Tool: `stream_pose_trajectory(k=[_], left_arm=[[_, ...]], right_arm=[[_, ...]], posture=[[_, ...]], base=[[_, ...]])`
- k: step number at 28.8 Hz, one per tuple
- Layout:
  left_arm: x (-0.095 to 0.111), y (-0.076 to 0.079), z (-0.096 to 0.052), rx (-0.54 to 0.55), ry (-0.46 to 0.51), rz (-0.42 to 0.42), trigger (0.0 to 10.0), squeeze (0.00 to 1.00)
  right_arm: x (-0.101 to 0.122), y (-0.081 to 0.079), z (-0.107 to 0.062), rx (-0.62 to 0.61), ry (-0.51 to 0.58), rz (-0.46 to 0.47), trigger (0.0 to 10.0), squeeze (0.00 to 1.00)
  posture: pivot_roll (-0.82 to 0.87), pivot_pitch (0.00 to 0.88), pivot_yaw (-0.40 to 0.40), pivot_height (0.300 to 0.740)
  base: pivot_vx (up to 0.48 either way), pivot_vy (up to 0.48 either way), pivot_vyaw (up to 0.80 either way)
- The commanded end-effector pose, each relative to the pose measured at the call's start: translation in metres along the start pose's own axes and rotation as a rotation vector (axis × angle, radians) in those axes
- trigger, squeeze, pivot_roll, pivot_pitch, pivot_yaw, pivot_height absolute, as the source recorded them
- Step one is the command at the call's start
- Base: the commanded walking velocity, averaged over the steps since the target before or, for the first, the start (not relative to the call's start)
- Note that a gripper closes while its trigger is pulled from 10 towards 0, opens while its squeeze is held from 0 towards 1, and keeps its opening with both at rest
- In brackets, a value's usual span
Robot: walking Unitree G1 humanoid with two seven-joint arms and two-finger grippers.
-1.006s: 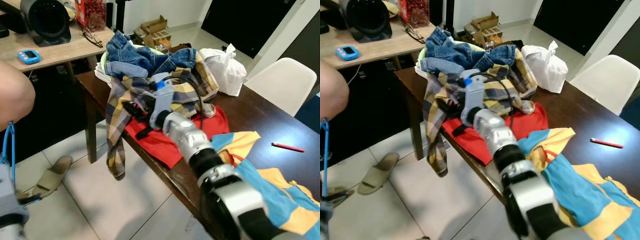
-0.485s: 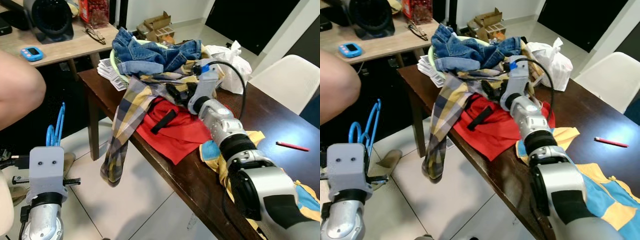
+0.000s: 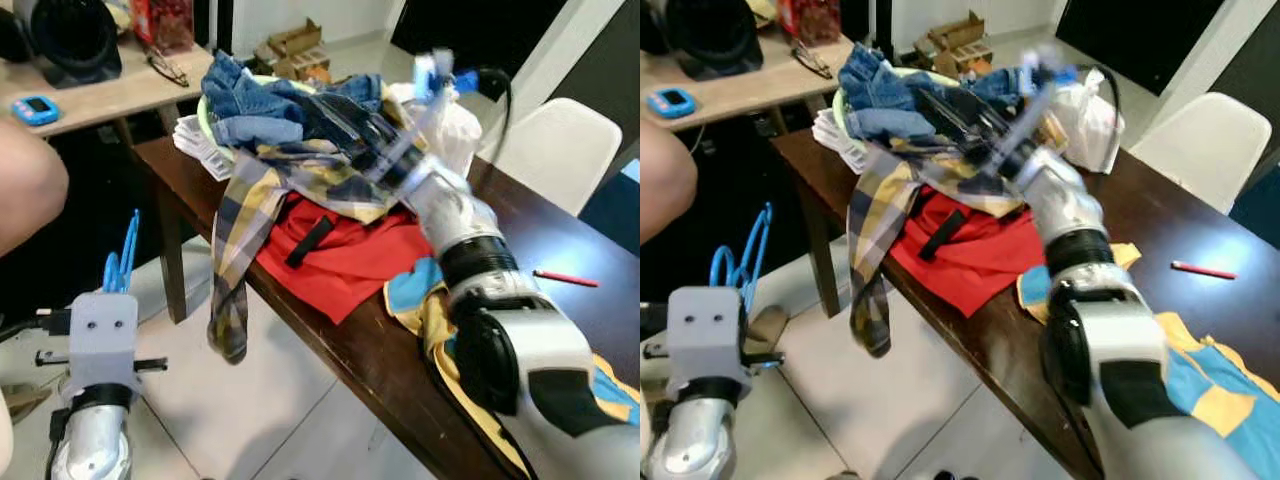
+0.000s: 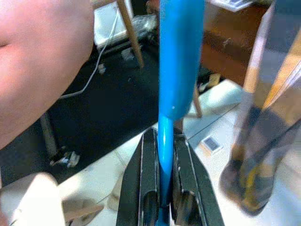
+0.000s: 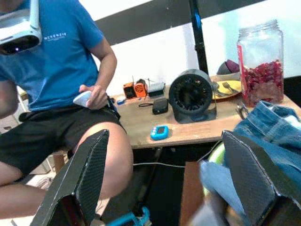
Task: Hang hanger
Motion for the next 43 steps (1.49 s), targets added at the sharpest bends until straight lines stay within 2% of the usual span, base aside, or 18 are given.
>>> stream_pose_trajectory(k=[1, 2, 5, 6, 9, 12, 24, 32, 39, 43], left_arm=[[-0.006, 0.003, -0.002, -0.005, -0.023, 0.016, 10.0, 0.0], [-0.005, 0.003, -0.002, -0.006, -0.017, 0.018, 10.0, 0.0], [-0.004, 0.003, -0.002, -0.007, -0.013, 0.018, 10.0, 0.0], [-0.004, 0.004, -0.003, -0.011, -0.01, 0.01, 10.0, 0.0], [-0.003, 0.004, -0.004, -0.011, -0.009, 0.002, 10.0, 0.0], [-0.002, 0.006, -0.003, -0.016, -0.003, 0.002, 10.0, 0.0], [0.001, 0.007, -0.004, -0.032, 0.005, 0.005, 10.0, 0.0], [0.017, 0.022, -0.001, -0.075, 0.062, -0.029, 10.0, 0.0], [0.021, 0.036, 0.004, -0.133, 0.081, -0.044, 10.0, 0.0], [0.021, 0.039, 0.006, -0.145, 0.083, -0.043, 10.0, 0.0]], right_arm=[[-0.007, 0.009, -0.007, -0.054, -0.02, 0.008, 10.0, 0.0], [-0.015, 0.007, 0.0, -0.086, -0.041, -0.004, 10.0, 0.0], [-0.025, 0.005, 0.006, -0.112, -0.07, -0.019, 10.0, 0.0], [-0.038, 0.001, 0.013, -0.126, -0.113, -0.037, 10.0, 0.0], [-0.043, 0.0, 0.014, -0.133, -0.145, -0.07, 10.0, 0.0], [-0.044, 0.004, 0.014, -0.184, -0.148, -0.082, 10.0, 0.0], [-0.045, 0.006, 0.015, -0.227, -0.133, -0.098, 10.0, 0.0], [-0.049, 0.003, 0.019, -0.229, -0.142, -0.106, 10.0, 0.0], [-0.045, 0.01, 0.012, -0.254, -0.138, -0.128, 10.0, 0.0], [-0.042, 0.014, 0.009, -0.267, -0.136, -0.141, 10.0, 0.0]], posture=[[0.29, 0.164, -0.232, 0.74], [0.3, 0.169, -0.242, 0.74], [0.3, 0.172, -0.244, 0.74], [0.3, 0.174, -0.249, 0.74], [0.3, 0.176, -0.251, 0.74], [0.3, 0.178, -0.251, 0.74], [0.31, 0.184, -0.251, 0.74], [0.32, 0.176, -0.25, 0.74], [0.3, 0.159, -0.227, 0.74], [0.29, 0.152, -0.218, 0.74]], base=[[0.0, 0.0, 0.0], [0.0, 0.0, 0.0], [0.0, 0.0, 0.0], [0.0, 0.0, 0.0], [0.0, 0.0, 0.0], [0.0, 0.0, 0.0], [0.18, 0.0, 0.0], [0.333, 0.0, 0.0], [0.423, 0.0, 0.0], [0.353, 0.0, 0.0]])
Point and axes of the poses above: a point about 5 cm out from each wrist's last joint towards the gripper, its own z axis pointing out of the wrist towards the gripper, its own x axis along the axis of the wrist's last joint, y = z × x, the point moved 3 cm from there along z, pointing out of the wrist towards the gripper, and after that the axes turned 4 degrees about z, right-handed, at the moved point
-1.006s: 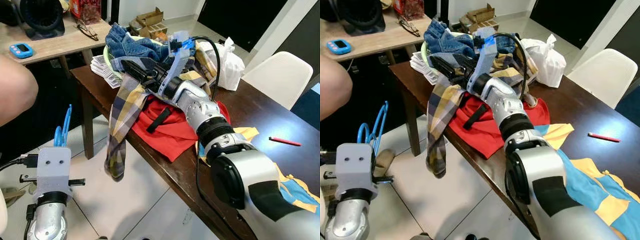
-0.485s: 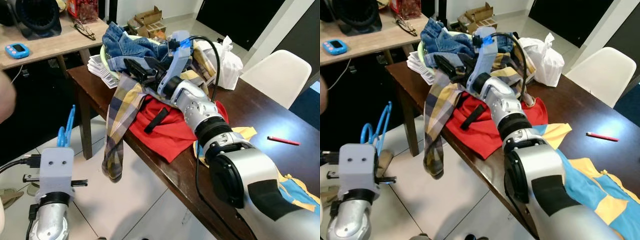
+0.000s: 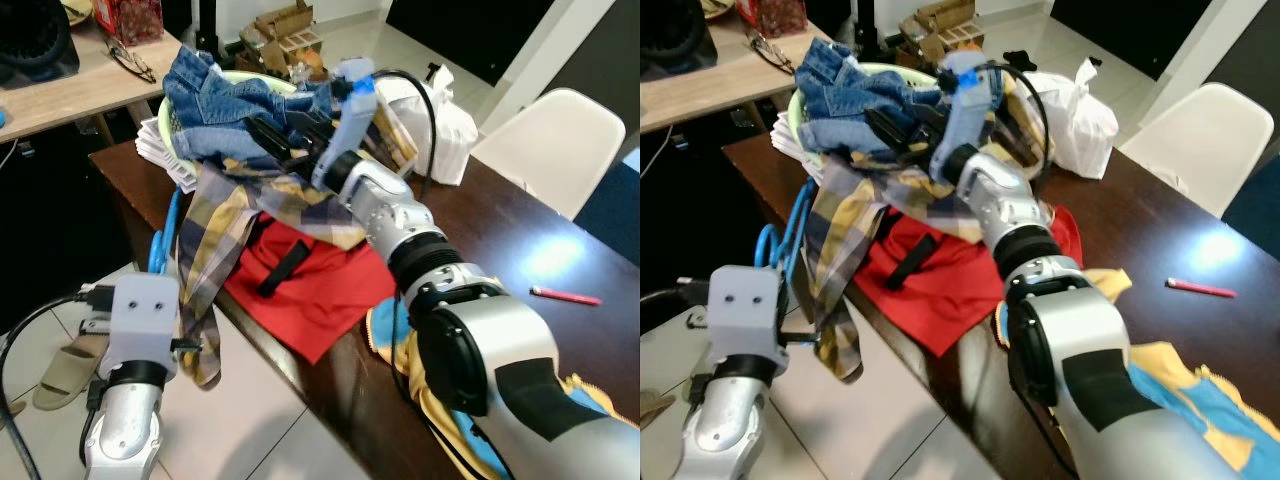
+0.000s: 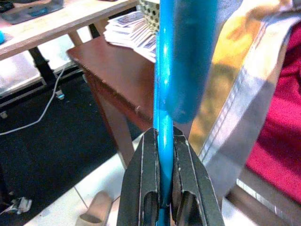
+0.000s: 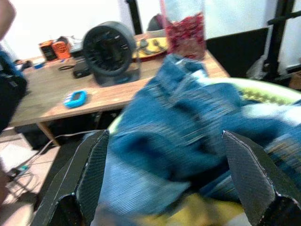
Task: Hang hanger
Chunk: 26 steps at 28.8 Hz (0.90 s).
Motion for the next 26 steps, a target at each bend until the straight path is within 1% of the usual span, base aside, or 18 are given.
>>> stream_pose_trajectory(k=[1, 4, 10, 21, 24, 25, 26], left_arm=[[-0.0087, 0.0064, -0.0028, -0.024, -0.034, -0.003, 10.0, 0.0], [-0.0103, 0.0078, -0.0024, -0.032, -0.039, 0.007, 10.0, 0.0], [-0.0135, 0.0057, -0.0026, -0.019, -0.053, 0.006, 10.0, 0.0], [-0.0139, 0.0055, -0.0019, -0.013, -0.055, 0.012, 10.0, 0.0], [-0.0138, 0.0055, -0.0017, -0.013, -0.055, 0.013, 10.0, 0.0], [-0.0139, 0.0054, -0.0016, -0.012, -0.056, 0.013, 10.0, 0.0], [-0.0139, 0.0054, -0.0016, -0.012, -0.056, 0.013, 10.0, 0.0]], right_arm=[[-0.0031, 0.0043, -0.003, -0.019, 0.001, 0.003, 10.0, 0.0], [-0.0011, 0.0056, -0.0037, -0.021, 0.005, -0.003, 10.0, 0.0], [-0.0002, 0.0065, -0.0038, -0.028, 0.008, -0.007, 10.0, 0.0], [0.0012, 0.0069, -0.0036, -0.032, 0.009, -0.013, 10.0, 0.0], [0.0006, 0.0076, -0.0033, -0.044, -0.011, -0.063, 10.0, 0.0], [-0.0022, 0.0081, -0.0033, -0.054, -0.042, -0.109, 10.0, 0.0], [-0.0022, 0.0081, -0.0033, -0.054, -0.042, -0.109, 10.0, 0.0]], posture=[[0.29, 0.152, -0.218, 0.74], [0.29, 0.15, -0.218, 0.74], [0.29, 0.149, -0.227, 0.74], [0.29, 0.15, -0.229, 0.74], [0.29, 0.152, -0.23, 0.74], [0.29, 0.151, -0.23, 0.74], [0.29, 0.151, -0.23, 0.74]], base=[[0.0, 0.0, 0.0], [0.0, 0.0, 0.0], [0.0, 0.0, 0.0], [0.0, 0.0, 0.0], [0.0, 0.0, 0.0], [0.0, 0.0, 0.0], [0.0, 0.0, 0.0]])
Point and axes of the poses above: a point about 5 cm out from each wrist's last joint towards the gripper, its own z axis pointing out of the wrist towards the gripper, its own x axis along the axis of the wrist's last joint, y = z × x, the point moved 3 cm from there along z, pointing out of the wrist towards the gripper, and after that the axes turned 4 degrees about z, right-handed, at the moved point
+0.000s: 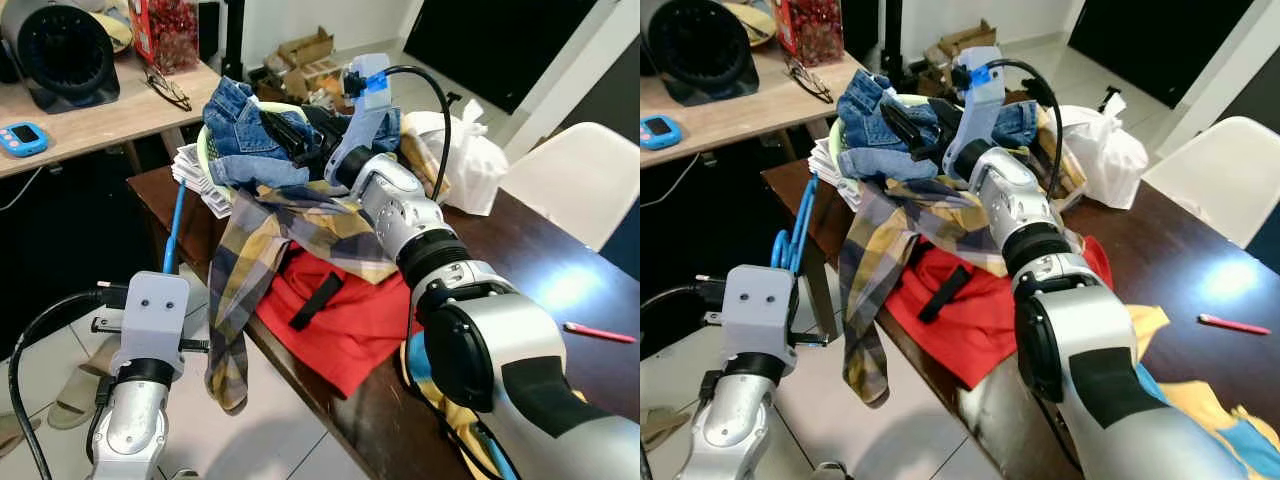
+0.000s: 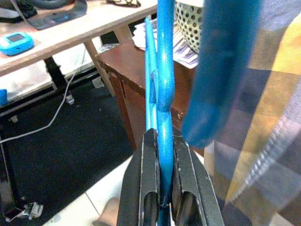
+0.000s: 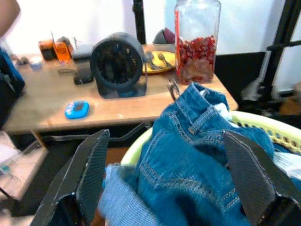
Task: Hang hanger
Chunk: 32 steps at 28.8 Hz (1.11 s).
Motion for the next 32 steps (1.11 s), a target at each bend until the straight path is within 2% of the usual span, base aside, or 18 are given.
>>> stream_pose_trajectory(k=[1, 2, 10, 23, 32], left_arm=[[-0.004, 0.004, -0.002, -0.008, -0.023, -0.003, 10.0, 0.0], [-0.004, 0.004, -0.002, -0.007, -0.023, -0.003, 10.0, 0.0], [-0.005, 0.005, 0.0, -0.009, -0.024, -0.003, 10.0, 0.0], [-0.005, 0.006, 0.001, -0.007, -0.024, -0.007, 10.0, 0.0], [-0.005, 0.006, 0.001, -0.006, -0.025, -0.01, 10.0, 0.0]], right_arm=[[-0.004, 0.007, -0.004, -0.029, -0.034, -0.052, 10.0, 0.0], [-0.009, 0.006, -0.004, -0.014, -0.069, -0.077, 10.0, 0.0], [-0.014, -0.006, -0.001, 0.066, -0.118, -0.092, 10.0, 0.0], [-0.023, -0.018, 0.005, 0.069, -0.137, -0.073, 10.0, 0.0], [-0.041, -0.015, 0.006, -0.046, -0.248, -0.116, 10.0, 0.0]], posture=[[0.29, 0.151, -0.23, 0.74], [0.29, 0.151, -0.23, 0.74], [0.27, 0.148, -0.229, 0.74], [0.27, 0.145, -0.232, 0.74], [0.27, 0.144, -0.235, 0.74]], base=[[0.0, 0.0, 0.0], [0.0, 0.0, 0.0], [0.0, 0.0, 0.0], [0.0, 0.0, 0.0], [0.0, 0.0, 0.0]])
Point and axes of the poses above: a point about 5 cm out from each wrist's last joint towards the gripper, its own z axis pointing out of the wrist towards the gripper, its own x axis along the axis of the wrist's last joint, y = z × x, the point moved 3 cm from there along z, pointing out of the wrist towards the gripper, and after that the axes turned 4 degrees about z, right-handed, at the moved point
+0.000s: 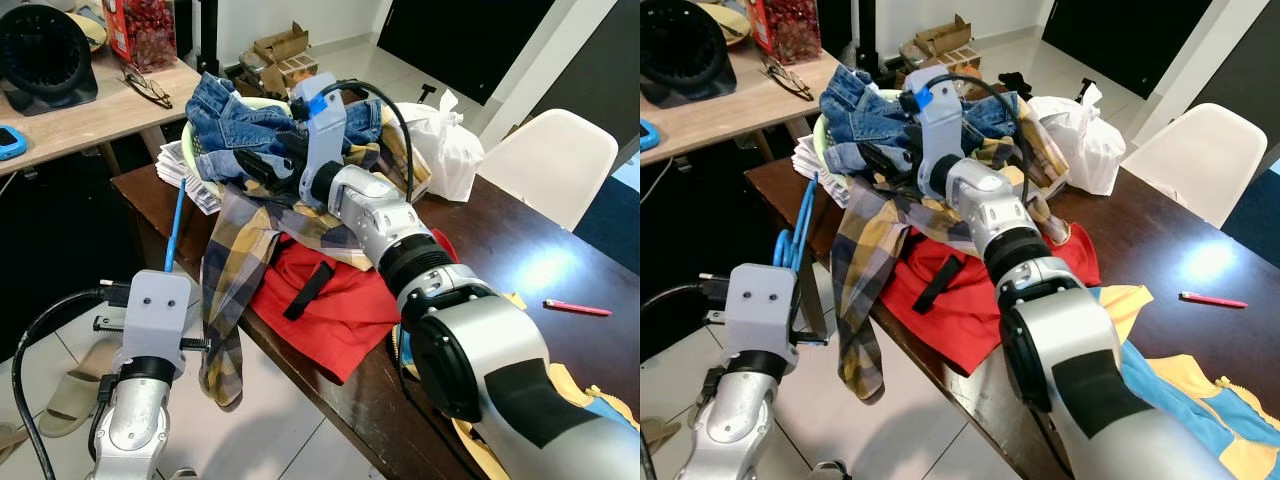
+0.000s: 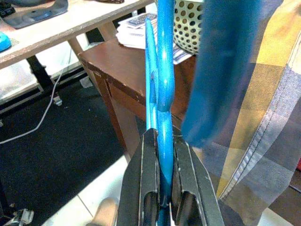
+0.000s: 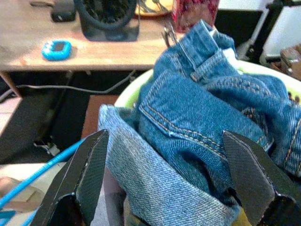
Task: Hang hanger
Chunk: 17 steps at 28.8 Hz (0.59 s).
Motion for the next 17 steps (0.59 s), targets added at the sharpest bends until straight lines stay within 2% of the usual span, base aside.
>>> stream_pose_trajectory(k=[1, 8, 15, 16, 17], left_arm=[[-0.003, 0.005, -0.002, -0.004, -0.016, -0.013, 10.0, 0.0], [-0.003, 0.006, -0.001, -0.006, -0.016, -0.015, 10.0, 0.0], [-0.003, 0.007, -0.001, -0.008, -0.019, -0.018, 10.0, 0.0], [-0.003, 0.007, -0.001, -0.009, -0.019, -0.018, 10.0, 0.0], [-0.004, 0.007, -0.001, -0.009, -0.019, -0.018, 10.0, 0.0]], right_arm=[[-0.01, 0.007, -0.003, -0.043, -0.044, -0.012, 10.0, 0.0], [-0.01, 0.017, -0.005, -0.122, -0.06, -0.03, 10.0, 0.0], [-0.021, 0.005, -0.003, -0.087, -0.085, -0.048, 10.0, 0.0], [-0.026, 0.002, -0.002, -0.072, -0.101, -0.061, 0.0, 0.0], [-0.032, -0.002, -0.002, -0.056, -0.117, -0.066, 0.0, 0.0]], posture=[[0.26, 0.143, -0.236, 0.74], [0.26, 0.142, -0.235, 0.74], [0.26, 0.142, -0.232, 0.74], [0.26, 0.14, -0.233, 0.74], [0.26, 0.138, -0.233, 0.74]], base=[[0.0, 0.0, 0.0], [0.0, 0.0, 0.0], [0.0, 0.0, 0.0], [0.0, 0.0, 0.0], [0.0, 0.0, 0.0]])
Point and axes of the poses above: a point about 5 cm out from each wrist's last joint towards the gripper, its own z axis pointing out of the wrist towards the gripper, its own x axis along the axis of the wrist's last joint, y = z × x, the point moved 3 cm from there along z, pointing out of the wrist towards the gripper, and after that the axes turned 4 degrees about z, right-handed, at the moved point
